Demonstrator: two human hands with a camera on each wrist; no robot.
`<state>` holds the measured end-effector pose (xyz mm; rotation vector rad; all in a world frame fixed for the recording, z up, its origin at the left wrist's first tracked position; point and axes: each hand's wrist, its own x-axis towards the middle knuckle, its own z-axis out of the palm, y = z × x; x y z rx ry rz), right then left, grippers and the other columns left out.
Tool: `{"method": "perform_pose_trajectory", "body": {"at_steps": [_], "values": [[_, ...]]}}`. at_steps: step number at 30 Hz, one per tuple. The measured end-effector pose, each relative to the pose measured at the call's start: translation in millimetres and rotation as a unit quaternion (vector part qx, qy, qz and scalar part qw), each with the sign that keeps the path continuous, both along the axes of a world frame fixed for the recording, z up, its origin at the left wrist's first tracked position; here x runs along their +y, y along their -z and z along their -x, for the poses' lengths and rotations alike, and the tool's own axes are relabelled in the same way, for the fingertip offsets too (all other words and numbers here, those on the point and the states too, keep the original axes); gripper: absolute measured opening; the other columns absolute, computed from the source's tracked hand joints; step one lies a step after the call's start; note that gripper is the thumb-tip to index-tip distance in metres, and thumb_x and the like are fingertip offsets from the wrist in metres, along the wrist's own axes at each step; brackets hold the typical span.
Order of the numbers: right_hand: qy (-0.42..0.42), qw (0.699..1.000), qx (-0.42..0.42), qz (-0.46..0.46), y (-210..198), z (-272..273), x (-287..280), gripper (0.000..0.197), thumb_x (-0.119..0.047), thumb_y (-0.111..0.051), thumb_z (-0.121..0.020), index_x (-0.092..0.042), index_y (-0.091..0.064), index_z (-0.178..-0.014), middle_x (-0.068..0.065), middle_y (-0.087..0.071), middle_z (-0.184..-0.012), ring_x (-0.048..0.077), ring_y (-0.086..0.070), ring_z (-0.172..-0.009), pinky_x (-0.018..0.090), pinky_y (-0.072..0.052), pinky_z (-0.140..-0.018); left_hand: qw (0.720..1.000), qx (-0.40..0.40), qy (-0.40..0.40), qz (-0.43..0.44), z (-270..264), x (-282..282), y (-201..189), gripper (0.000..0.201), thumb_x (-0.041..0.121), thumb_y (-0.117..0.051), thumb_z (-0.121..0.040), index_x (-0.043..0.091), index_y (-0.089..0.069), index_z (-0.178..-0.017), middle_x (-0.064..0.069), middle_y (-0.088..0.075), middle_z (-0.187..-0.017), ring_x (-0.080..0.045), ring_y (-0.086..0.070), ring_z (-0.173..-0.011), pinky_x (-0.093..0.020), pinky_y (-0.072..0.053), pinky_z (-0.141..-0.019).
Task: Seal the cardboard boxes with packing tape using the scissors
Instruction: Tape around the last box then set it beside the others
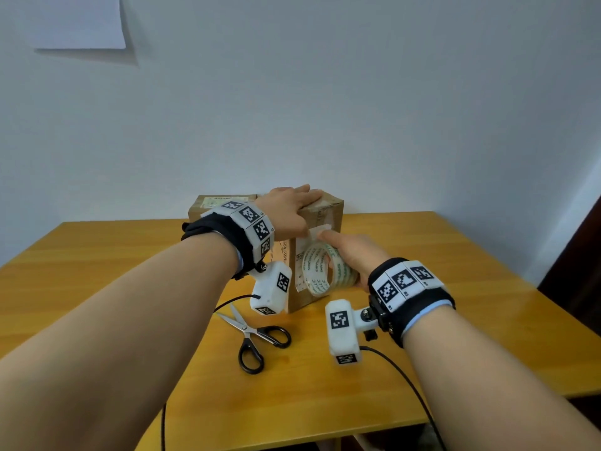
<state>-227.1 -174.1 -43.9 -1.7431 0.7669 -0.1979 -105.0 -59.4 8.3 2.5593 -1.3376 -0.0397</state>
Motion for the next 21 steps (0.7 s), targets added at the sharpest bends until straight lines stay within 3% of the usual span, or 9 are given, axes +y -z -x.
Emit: {"method": "perform_pose_trajectory", "body": {"at_steps": [2,4,7,10,12,15,17,21], "values": [[-0.003,1.0,0.007,-0.01,1.2,-3.4,1.5,0.071,-0.071,-0.067,-0.059,-0.014,-0.065,-0.102,0.013,-0.076,-0.1,0.034,-0.072,-0.095,0.052,-0.057,-0.092,1.0,0.024,-0.003,0.005,3.4,0.2,-2.0,0.086,0.033,-0.056,-0.072,0.042,-0.025,-0.152,0.011,-0.019,-0.163,-0.021,-0.023,-0.146,-0.046,-0.033,-0.112],[-0.002,1.0,0.013,-0.021,-0.3,-4.7,4.5,0.08,-0.072,-0.07,-0.049,-0.013,-0.064,-0.104,0.015,-0.075,-0.102,0.035,-0.072,-0.095,0.052,-0.058,-0.091,0.998,0.051,-0.005,0.02,5.0,1.0,-4.6,0.09,0.04,-0.05,-0.063,0.043,-0.029,-0.151,0.01,-0.02,-0.162,-0.022,-0.025,-0.145,-0.048,-0.032,-0.112],[-0.01,0.999,0.024,-0.033,-1.0,-7.9,2.9,0.091,-0.072,-0.074,-0.04,-0.011,-0.065,-0.107,0.017,-0.075,-0.101,0.037,-0.073,-0.094,0.053,-0.058,-0.09,0.998,0.059,-0.001,0.027,4.2,1.7,-7.5,0.087,0.051,-0.053,-0.066,0.042,-0.031,-0.15,0.01,-0.022,-0.162,-0.023,-0.029,-0.143,-0.048,-0.032,-0.112],[-0.009,0.998,0.044,-0.037,-0.9,-11.5,-2.5,0.07,-0.069,-0.071,-0.074,-0.009,-0.065,-0.109,0.019,-0.074,-0.104,0.039,-0.072,-0.096,0.054,-0.058,-0.089,0.999,0.032,-0.014,0.02,5.6,-1.4,-6.2,0.082,0.072,-0.058,-0.076,0.044,-0.032,-0.149,0.013,-0.027,-0.16,-0.021,-0.033,-0.142,-0.048,-0.032,-0.112],[-0.013,0.997,0.055,-0.049,0.4,-13.3,-6.6,0.066,-0.067,-0.067,-0.081,-0.008,-0.064,-0.111,0.02,-0.074,-0.106,0.04,-0.072,-0.098,0.055,-0.058,-0.089,0.999,-0.008,-0.042,0.02,9.1,-4.1,-6.4,0.083,0.082,-0.053,-0.073,0.045,-0.037,-0.145,0.013,-0.039,-0.153,-0.021,-0.043,-0.135,-0.046,-0.037,-0.108],[-0.022,0.996,0.038,-0.074,5.5,-15.5,-8.7,0.066,-0.066,-0.07,-0.079,-0.008,-0.066,-0.111,0.018,-0.076,-0.1,0.038,-0.073,-0.095,0.056,-0.058,-0.091,0.996,-0.052,-0.054,0.048,14.5,-8.4,-6.0,0.059,0.068,-0.055,-0.084,0.04,-0.053,-0.136,0.008,-0.055,-0.141,-0.021,-0.053,-0.122,-0.04,-0.045,-0.099],[-0.024,0.996,0.033,-0.075,9.9,-16.3,-10.4,0.068,-0.068,-0.071,-0.077,-0.008,-0.067,-0.11,0.017,-0.077,-0.099,0.037,-0.074,-0.095,0.056,-0.058,-0.091,0.994,-0.069,-0.058,0.064,16.7,-10.8,-2.5,0.046,0.057,-0.054,-0.088,0.033,-0.06,-0.127,0.005,-0.061,-0.133,-0.023,-0.057,-0.117,-0.043,-0.046,-0.098],[-0.034,0.997,0.026,-0.071,12.4,-14.1,-11.9,0.073,-0.071,-0.072,-0.074,-0.008,-0.066,-0.111,0.016,-0.076,-0.1,0.036,-0.073,-0.095,0.053,-0.059,-0.089,0.993,-0.067,-0.06,0.078,17.4,-10.5,2.5,0.043,0.054,-0.052,-0.091,0.03,-0.061,-0.125,0.005,-0.061,-0.132,-0.022,-0.055,-0.118,-0.045,-0.043,-0.1]]}}
